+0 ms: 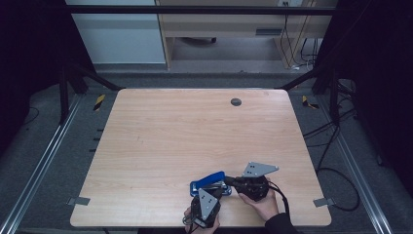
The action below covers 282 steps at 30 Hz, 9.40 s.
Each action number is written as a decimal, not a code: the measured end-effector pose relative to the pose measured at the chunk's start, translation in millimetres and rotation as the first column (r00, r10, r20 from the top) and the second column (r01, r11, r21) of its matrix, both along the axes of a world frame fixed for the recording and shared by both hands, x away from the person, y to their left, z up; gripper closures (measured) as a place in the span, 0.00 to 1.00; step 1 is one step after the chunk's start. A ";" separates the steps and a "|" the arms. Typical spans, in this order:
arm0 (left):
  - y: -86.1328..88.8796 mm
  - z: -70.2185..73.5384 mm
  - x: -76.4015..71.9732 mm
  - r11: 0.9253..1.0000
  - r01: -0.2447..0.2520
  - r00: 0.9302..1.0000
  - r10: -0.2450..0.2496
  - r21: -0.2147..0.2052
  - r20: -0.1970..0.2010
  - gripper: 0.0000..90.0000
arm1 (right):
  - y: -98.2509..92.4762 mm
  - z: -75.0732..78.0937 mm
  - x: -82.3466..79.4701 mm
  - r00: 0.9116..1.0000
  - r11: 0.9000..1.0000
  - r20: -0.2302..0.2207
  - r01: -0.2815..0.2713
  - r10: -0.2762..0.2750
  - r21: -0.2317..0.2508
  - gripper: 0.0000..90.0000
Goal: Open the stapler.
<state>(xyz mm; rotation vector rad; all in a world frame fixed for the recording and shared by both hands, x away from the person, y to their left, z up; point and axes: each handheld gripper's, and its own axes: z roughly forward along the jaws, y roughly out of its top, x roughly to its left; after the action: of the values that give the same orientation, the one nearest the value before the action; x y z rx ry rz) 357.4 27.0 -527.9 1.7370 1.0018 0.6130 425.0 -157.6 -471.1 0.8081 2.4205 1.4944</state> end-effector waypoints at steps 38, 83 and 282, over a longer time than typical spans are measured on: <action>0.3 -1.0 -1.0 1.000 -0.003 1.000 0.003 -0.002 0.008 1.00 | 22.4 13.7 4.1 1.000 0.999 0.020 -0.024 0.023 0.036 1.00; -0.6 -1.7 -2.8 1.000 -0.011 1.000 0.011 0.007 0.025 1.00 | 57.1 25.3 12.3 0.998 0.995 -0.006 -0.063 0.064 0.075 1.00; 63.2 96.5 52.6 0.986 0.160 0.986 -0.162 0.047 0.049 0.62 | -30.6 52.9 38.3 0.955 0.956 0.055 0.290 -0.291 0.036 0.50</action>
<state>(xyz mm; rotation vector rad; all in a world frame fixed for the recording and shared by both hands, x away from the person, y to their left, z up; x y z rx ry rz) 410.0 90.2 -431.4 1.8101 0.8078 0.5765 463.3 -188.2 -418.1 1.0560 2.1297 1.4182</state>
